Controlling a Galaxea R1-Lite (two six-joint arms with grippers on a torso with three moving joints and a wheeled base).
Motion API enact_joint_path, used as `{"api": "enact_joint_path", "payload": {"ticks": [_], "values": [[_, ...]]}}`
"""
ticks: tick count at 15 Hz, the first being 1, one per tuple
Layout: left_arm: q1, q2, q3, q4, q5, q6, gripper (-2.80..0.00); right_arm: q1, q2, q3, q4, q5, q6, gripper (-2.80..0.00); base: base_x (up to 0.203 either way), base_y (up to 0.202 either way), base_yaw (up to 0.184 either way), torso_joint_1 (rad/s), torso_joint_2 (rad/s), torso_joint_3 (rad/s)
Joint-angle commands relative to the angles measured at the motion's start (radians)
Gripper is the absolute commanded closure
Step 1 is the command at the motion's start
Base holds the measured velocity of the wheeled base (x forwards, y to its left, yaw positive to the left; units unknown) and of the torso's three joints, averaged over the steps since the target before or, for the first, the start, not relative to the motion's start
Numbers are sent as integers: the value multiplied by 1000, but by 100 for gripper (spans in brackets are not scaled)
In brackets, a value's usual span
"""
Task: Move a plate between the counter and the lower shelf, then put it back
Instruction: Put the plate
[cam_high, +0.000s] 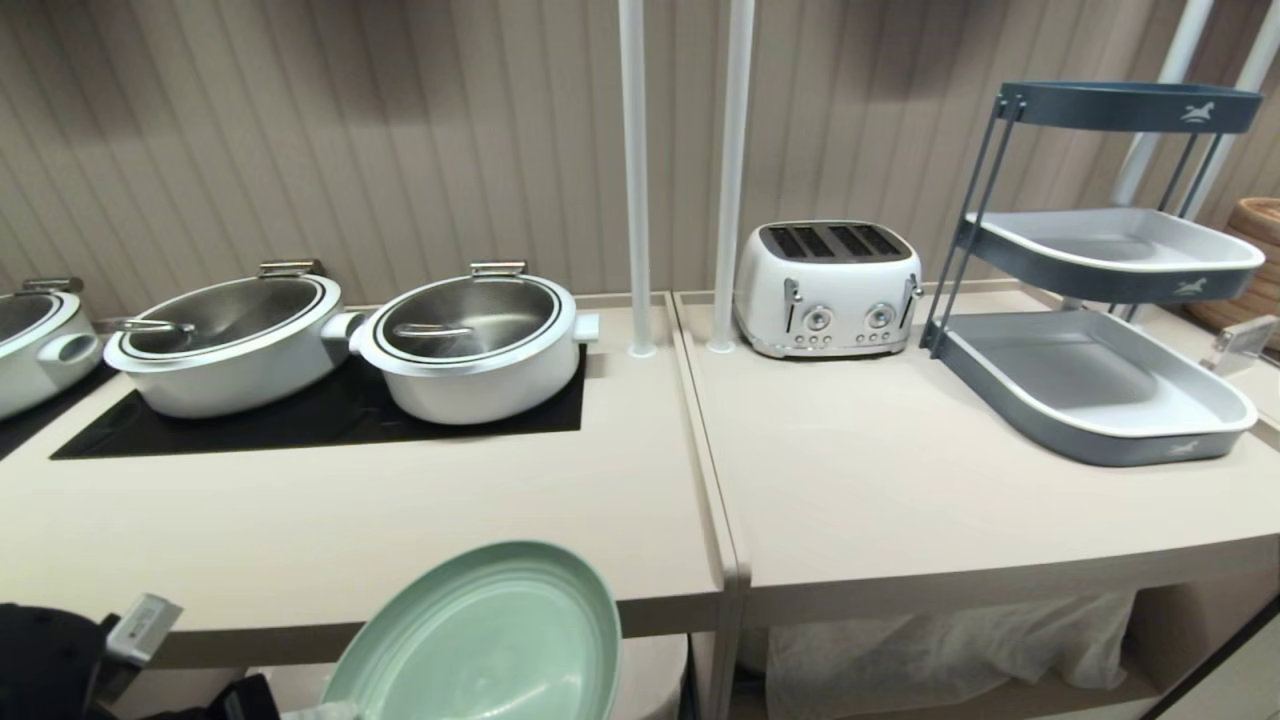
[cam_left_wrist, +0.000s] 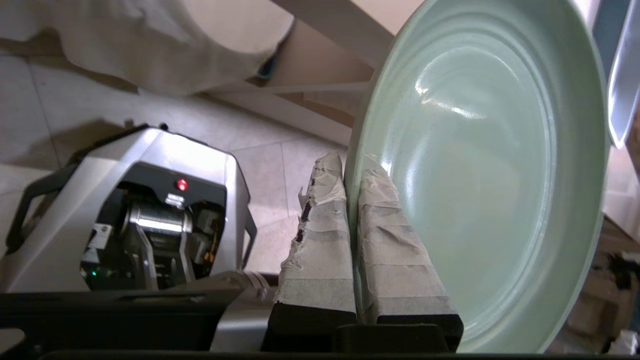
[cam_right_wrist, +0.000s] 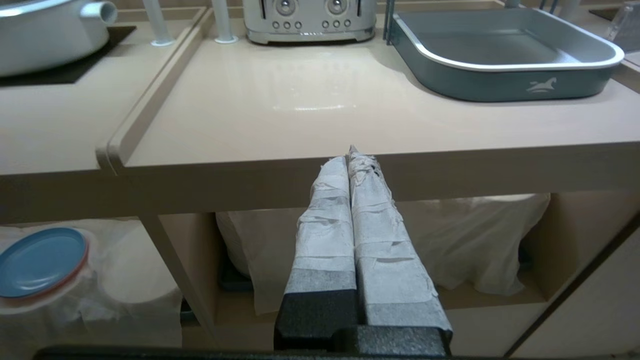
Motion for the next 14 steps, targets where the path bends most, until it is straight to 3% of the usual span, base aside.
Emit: {"api": "enact_joint_path", "payload": {"ticks": [1,14], "values": [[1,2,-1,1,-1,-6,0,0,0,0,-2,1,0,0,-1,74,4,1,5,2],[16,-3,-5,1,-1,-6,0,0,0,0,-2,1,0,0,0,190,-1,1,3,4]]}}
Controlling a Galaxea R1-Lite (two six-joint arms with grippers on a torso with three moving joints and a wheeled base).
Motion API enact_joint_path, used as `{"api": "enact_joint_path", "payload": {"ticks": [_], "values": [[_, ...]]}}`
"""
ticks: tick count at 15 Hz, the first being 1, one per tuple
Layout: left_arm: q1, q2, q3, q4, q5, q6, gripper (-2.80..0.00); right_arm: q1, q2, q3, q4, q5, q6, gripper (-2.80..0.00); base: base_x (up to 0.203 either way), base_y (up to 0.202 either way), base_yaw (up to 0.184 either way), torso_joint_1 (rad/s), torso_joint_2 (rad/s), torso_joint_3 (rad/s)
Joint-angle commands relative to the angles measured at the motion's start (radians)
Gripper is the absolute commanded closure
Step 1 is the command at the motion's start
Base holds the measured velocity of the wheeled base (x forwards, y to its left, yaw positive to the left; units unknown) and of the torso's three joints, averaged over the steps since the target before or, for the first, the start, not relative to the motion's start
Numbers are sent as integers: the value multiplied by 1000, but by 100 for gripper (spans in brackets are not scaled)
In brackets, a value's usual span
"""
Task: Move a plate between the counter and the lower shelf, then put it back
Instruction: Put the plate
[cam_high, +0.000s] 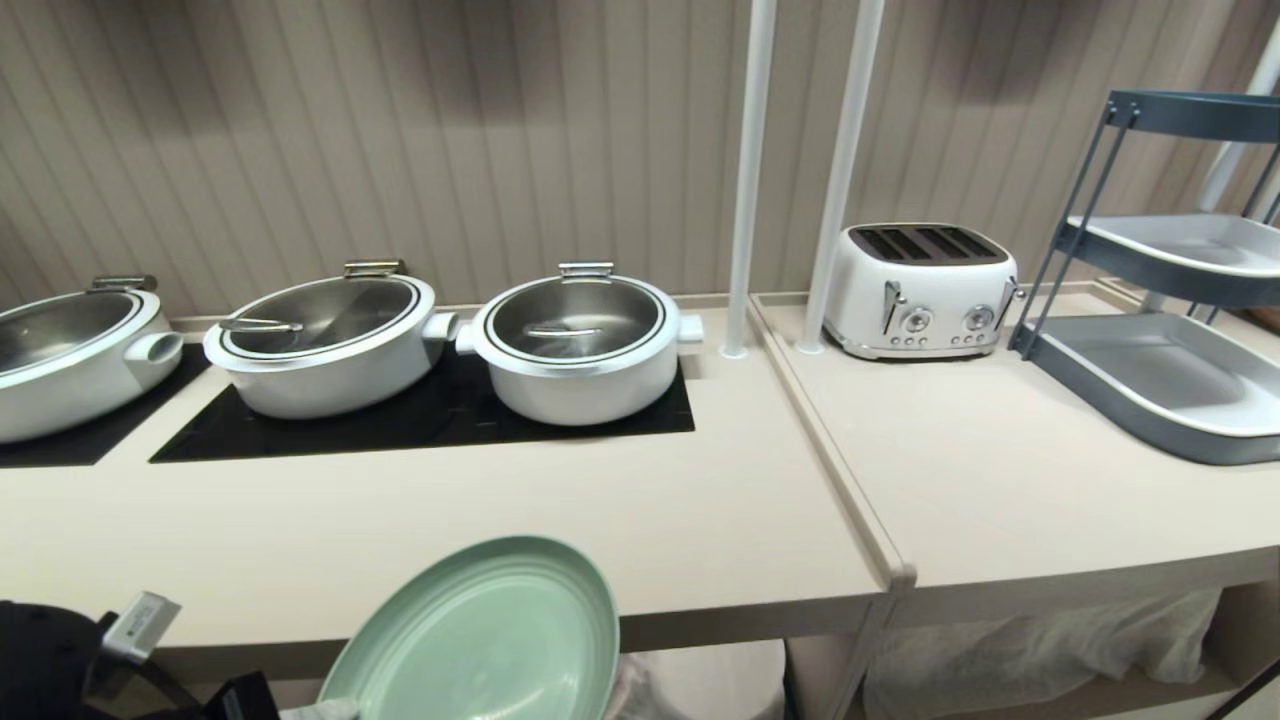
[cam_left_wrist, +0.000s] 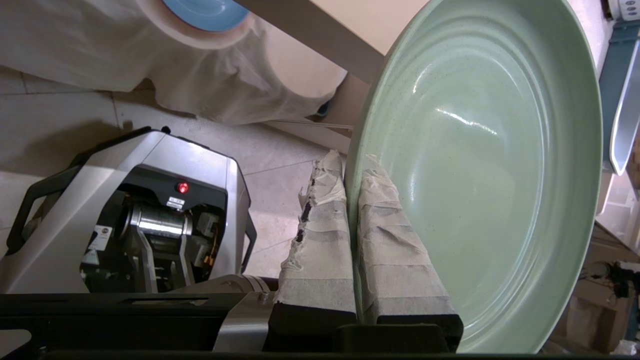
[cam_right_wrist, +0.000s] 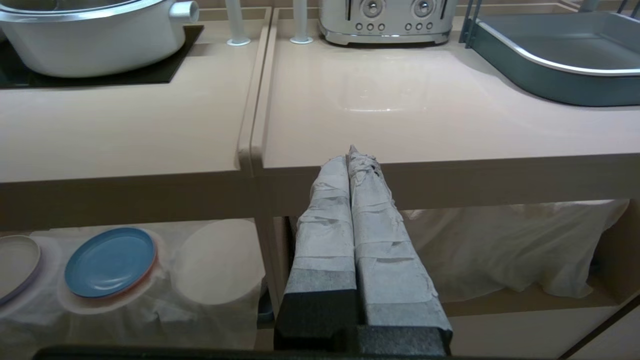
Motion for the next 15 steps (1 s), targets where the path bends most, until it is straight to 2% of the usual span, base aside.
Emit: {"api": "enact_joint_path", "payload": {"ticks": [1,15], "values": [[5,-2,0,-1,0,-6,0,0,0,0,0,0,0,0,0,198,-3,2,2,2],[7,-2,1,-1,0,-6,0,0,0,0,0,0,0,0,0,196,-2,1,3,2]]}}
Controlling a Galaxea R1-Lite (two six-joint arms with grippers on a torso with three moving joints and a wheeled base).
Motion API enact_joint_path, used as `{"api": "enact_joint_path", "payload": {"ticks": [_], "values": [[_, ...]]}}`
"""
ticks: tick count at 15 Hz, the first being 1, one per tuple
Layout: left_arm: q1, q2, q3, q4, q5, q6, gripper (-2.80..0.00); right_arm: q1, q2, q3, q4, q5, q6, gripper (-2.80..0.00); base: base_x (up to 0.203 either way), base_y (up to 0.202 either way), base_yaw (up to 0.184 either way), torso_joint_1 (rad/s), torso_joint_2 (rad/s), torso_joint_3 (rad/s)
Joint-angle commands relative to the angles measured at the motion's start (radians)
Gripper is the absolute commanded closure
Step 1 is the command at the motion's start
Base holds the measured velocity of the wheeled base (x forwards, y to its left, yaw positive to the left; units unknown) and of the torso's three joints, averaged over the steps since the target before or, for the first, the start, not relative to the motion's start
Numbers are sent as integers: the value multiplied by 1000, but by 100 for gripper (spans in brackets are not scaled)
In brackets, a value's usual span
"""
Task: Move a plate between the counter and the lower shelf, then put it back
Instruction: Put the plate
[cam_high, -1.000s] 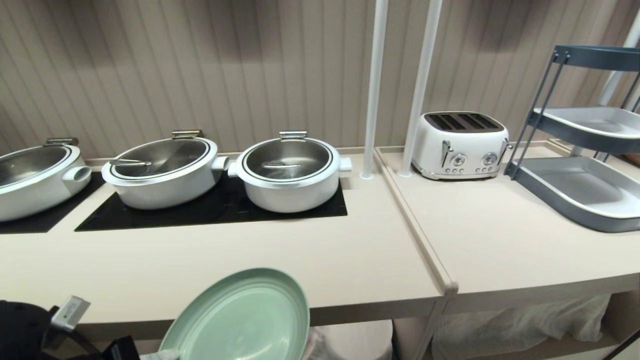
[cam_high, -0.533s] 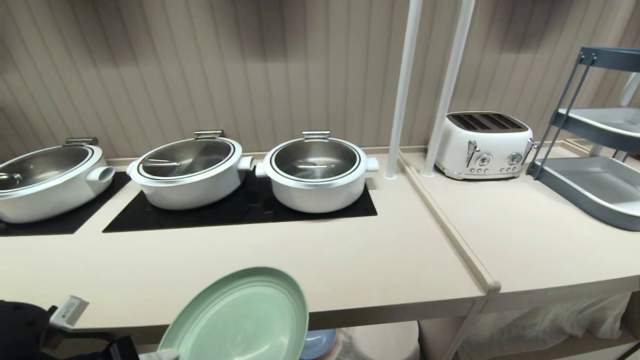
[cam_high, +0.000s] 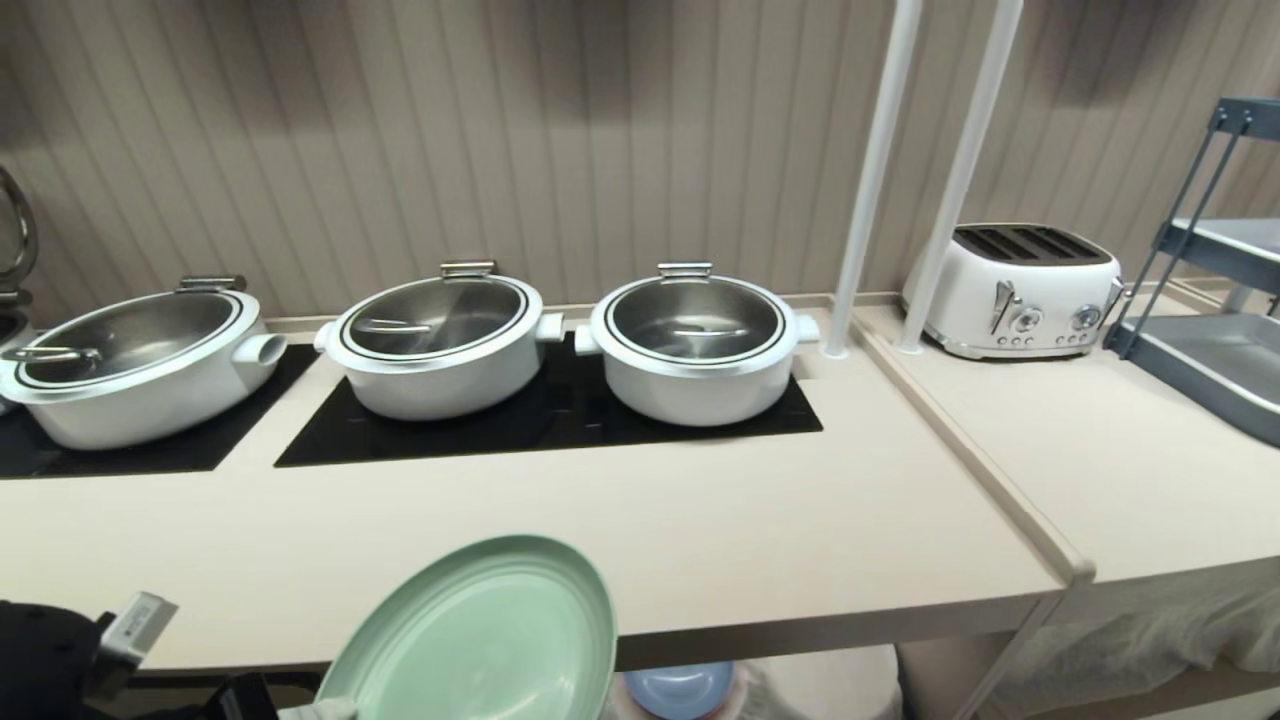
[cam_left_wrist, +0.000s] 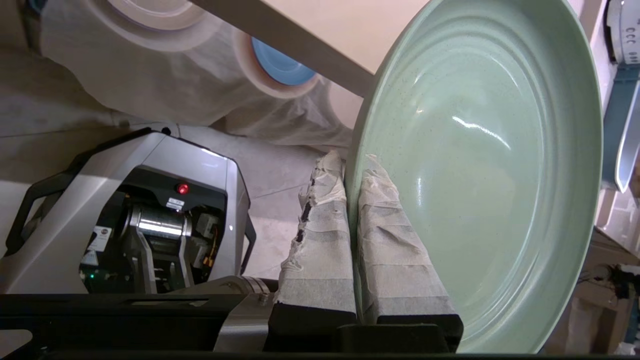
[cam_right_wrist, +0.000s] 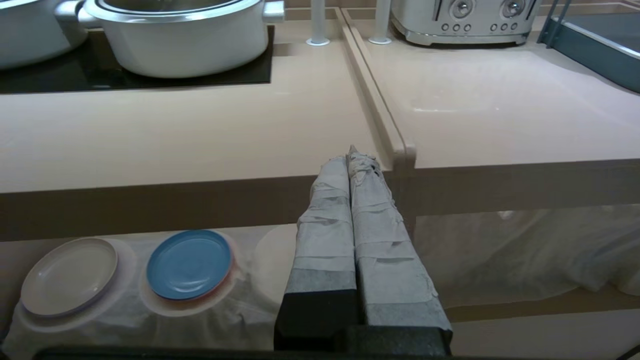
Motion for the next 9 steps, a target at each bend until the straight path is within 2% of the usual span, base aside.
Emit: {"api": "enact_joint_path", "payload": {"ticks": [1,9], "values": [[0,0,-1,-1,0,-6,0,0,0,0,-1,0,0,0,0,195,-2,2,2,2],[0,-1,-3,-1,0,-5,0,0,0,0,-1,0,0,0,0,184,0,0,3,1]]}}
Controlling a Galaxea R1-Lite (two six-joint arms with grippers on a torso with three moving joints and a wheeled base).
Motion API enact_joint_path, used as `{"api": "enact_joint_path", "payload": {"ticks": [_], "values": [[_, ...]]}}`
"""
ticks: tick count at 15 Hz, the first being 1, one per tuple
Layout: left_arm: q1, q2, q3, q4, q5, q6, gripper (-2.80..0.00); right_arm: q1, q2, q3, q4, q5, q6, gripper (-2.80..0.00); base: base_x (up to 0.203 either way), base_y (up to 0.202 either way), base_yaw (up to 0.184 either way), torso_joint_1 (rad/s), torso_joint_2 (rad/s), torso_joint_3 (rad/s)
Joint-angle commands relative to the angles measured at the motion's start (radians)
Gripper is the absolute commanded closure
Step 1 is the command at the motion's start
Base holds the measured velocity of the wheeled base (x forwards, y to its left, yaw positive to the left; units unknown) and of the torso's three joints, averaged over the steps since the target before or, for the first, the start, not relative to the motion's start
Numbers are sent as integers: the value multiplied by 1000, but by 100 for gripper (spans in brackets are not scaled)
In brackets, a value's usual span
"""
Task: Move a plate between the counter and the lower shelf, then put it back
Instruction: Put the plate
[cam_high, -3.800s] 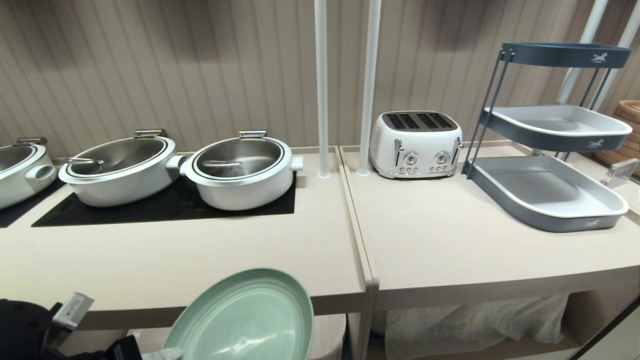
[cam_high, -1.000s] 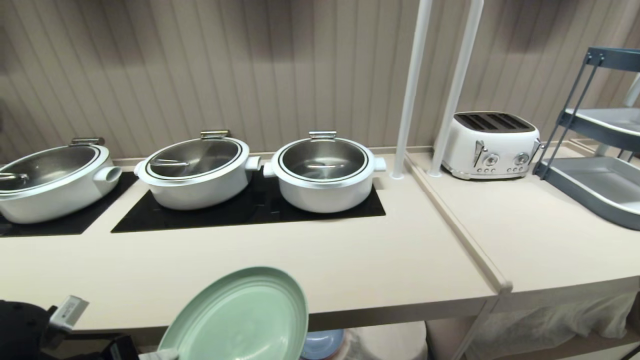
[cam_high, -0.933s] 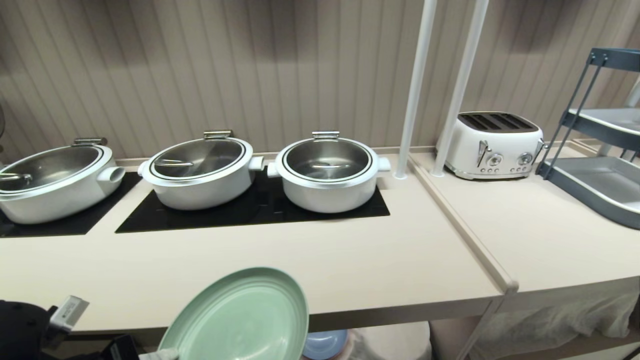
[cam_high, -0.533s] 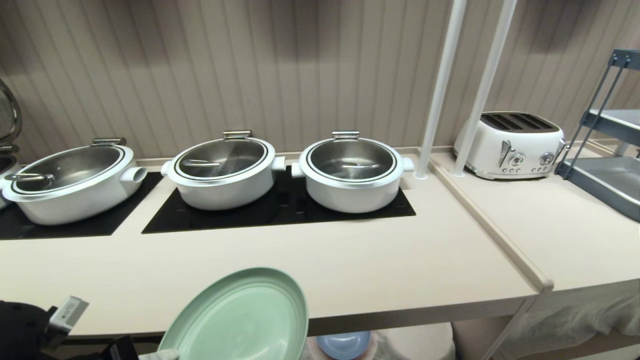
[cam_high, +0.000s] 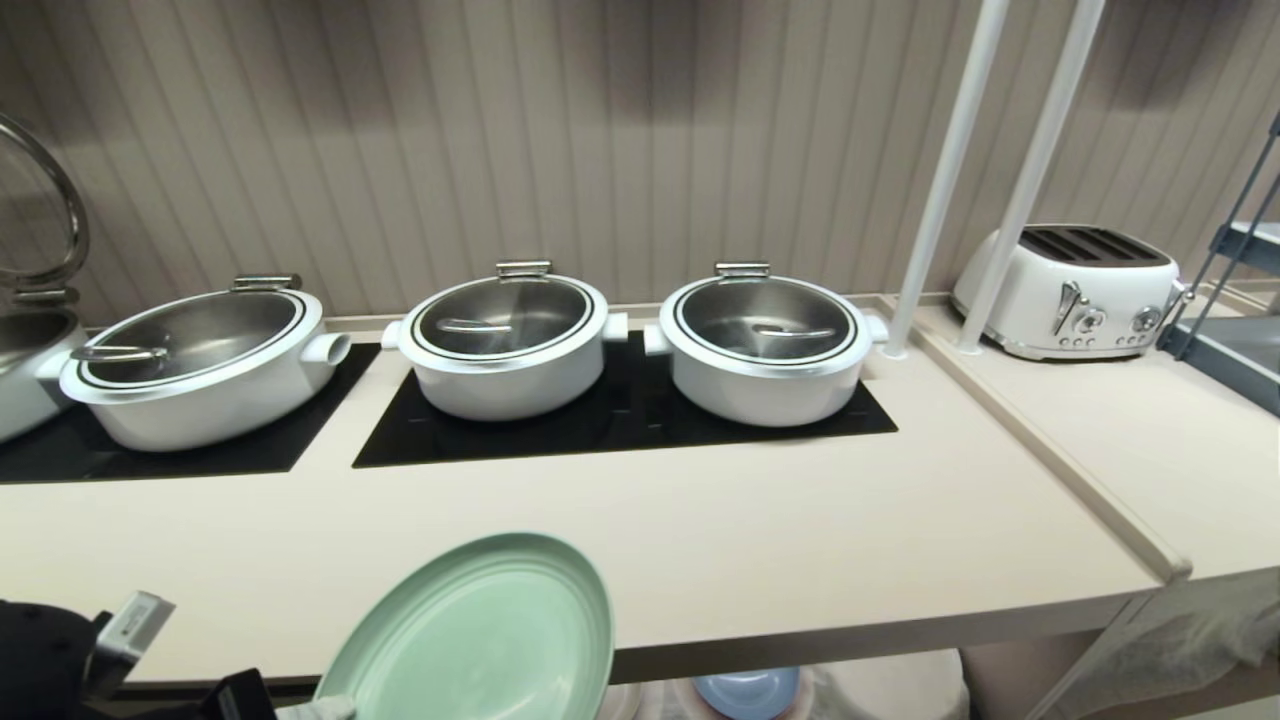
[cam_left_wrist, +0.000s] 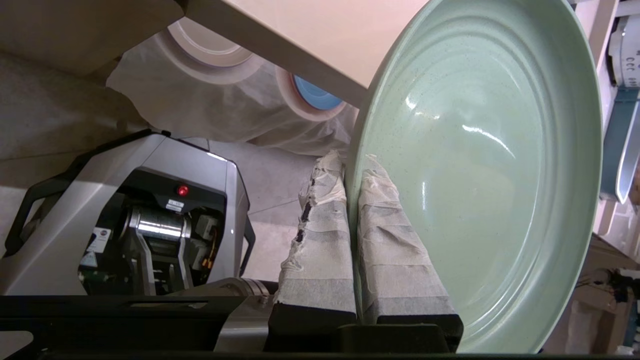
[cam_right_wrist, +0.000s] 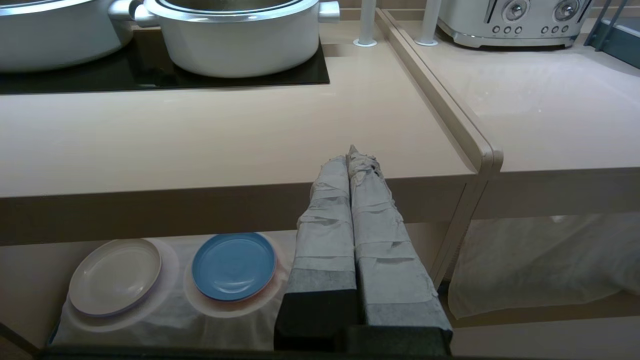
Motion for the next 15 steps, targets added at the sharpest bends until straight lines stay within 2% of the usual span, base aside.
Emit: {"api": "enact_joint_path", "payload": {"ticks": [1,15], "values": [[0,0,-2,-1,1,-5,0,0,0,0,0,-1,0,0,0,69,-2,-1,0,2],[1,-10,4,-1,6,-5,0,0,0,0,0,-1,0,0,0,0,0,0,0,0]]}}
